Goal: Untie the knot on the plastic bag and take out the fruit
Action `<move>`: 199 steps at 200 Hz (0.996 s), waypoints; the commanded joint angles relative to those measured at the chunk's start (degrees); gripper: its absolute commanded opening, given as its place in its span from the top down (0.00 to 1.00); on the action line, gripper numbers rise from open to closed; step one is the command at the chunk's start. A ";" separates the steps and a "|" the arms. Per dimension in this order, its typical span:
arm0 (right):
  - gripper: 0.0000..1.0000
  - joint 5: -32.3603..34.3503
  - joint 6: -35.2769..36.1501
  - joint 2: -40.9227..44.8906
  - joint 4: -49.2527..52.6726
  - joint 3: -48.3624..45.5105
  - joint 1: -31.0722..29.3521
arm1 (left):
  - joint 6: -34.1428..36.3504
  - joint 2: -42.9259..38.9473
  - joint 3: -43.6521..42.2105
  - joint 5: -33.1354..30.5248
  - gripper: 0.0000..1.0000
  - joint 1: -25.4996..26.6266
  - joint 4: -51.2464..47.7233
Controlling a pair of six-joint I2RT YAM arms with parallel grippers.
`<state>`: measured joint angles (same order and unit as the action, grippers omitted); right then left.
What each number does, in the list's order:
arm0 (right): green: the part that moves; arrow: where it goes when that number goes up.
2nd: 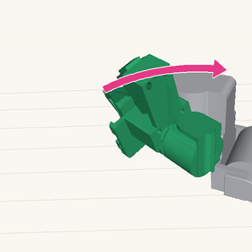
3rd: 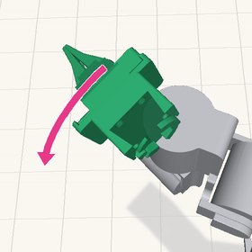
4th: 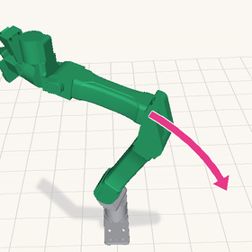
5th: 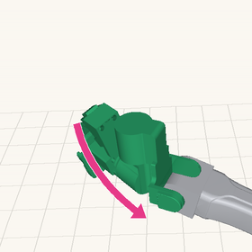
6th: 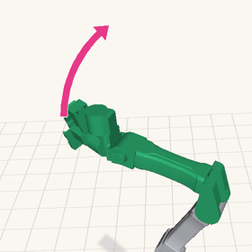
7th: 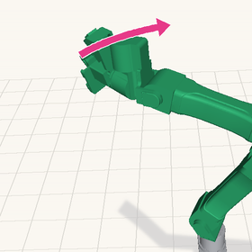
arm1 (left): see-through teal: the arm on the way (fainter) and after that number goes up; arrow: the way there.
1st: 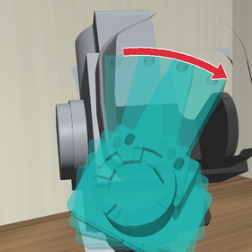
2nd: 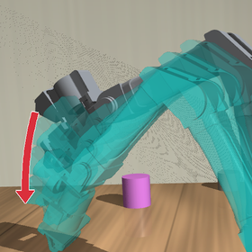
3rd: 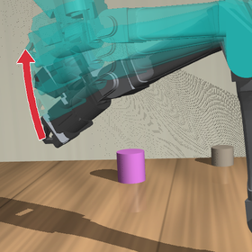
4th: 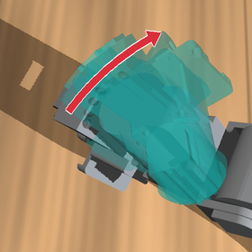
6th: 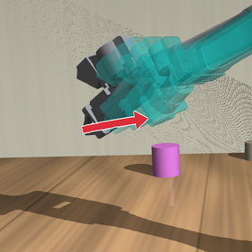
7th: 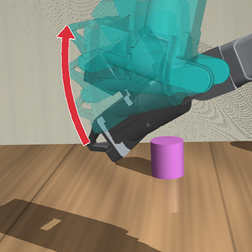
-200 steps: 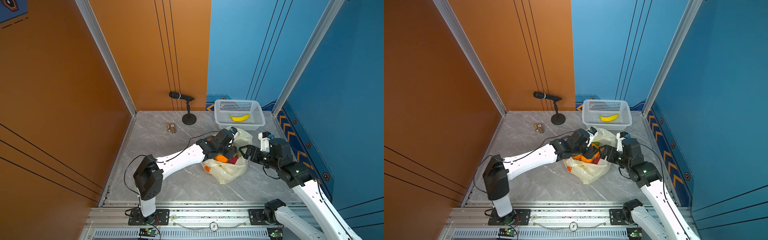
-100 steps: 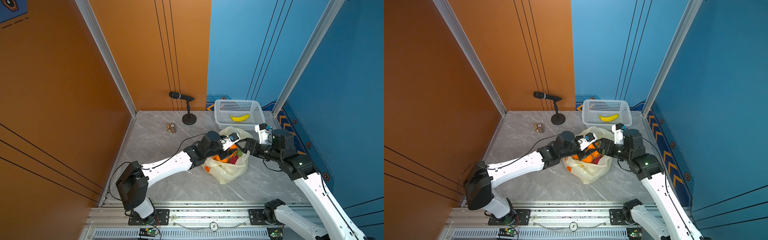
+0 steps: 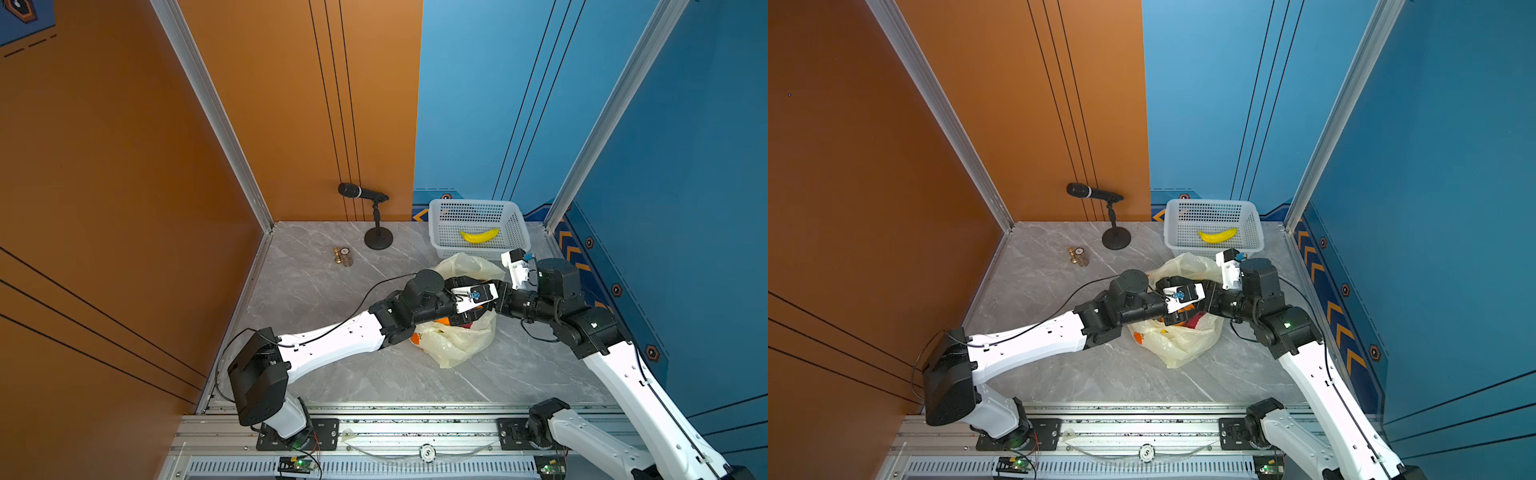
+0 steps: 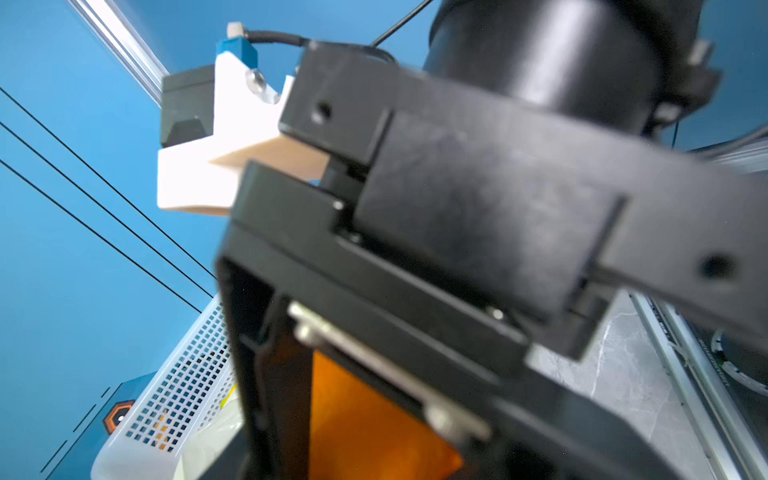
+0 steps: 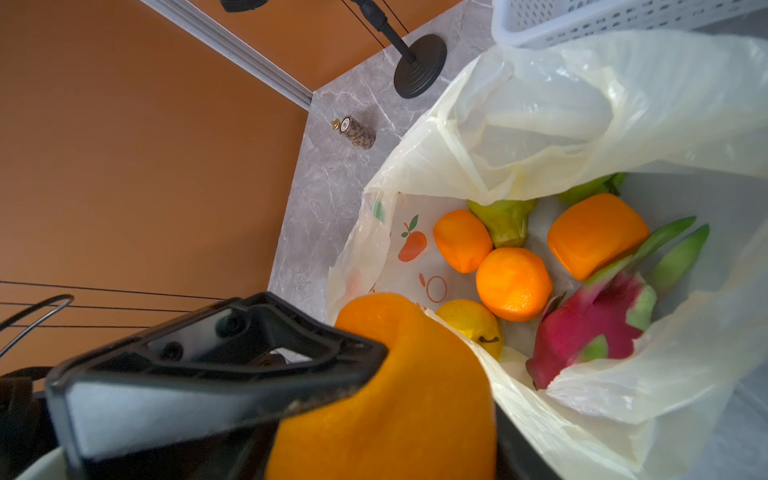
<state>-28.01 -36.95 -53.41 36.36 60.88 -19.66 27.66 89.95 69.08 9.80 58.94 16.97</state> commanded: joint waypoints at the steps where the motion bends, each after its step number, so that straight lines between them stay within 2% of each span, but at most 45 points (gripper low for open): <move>1: 0.53 0.27 0.04 0.25 -2.42 -0.44 -0.29 | 1.19 0.18 1.02 -1.19 0.60 1.28 1.93; 14: 0.59 0.87 0.04 0.41 -2.89 -0.28 -0.26 | 0.70 0.18 1.23 -2.43 0.52 1.39 2.01; 44: 0.64 3.97 -0.14 -0.01 -6.05 0.76 0.69 | -3.29 -0.08 1.60 -9.79 0.15 1.44 2.74; 53: 0.65 5.69 -0.14 -0.43 -7.62 1.08 1.32 | -6.08 -0.27 1.82 -12.83 0.00 1.31 2.78; 64: 0.67 7.04 -0.46 -1.40 -9.70 1.58 2.63 | -10.34 -0.64 2.29 -15.96 0.02 1.09 2.29; 82: 0.68 7.51 -1.17 -3.82 -13.16 3.00 5.17 | -16.41 -1.27 4.23 -17.07 0.03 0.51 -1.79; 127: 0.68 9.38 -0.58 -13.92 -19.31 9.52 10.96 | -24.91 -0.90 12.26 -20.75 0.03 -0.36 -17.77; 164: 0.68 14.35 2.49 -27.66 -19.74 18.79 13.47 | -32.96 2.94 20.91 -19.76 0.03 -3.91 -31.72; 199: 0.69 18.57 7.61 -43.33 -18.41 29.95 15.06 | -38.33 6.91 25.89 -17.05 0.02 -7.87 -35.93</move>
<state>-14.39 -34.22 -88.58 17.93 84.38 -5.89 -4.60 93.62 92.14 -8.82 53.52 -11.07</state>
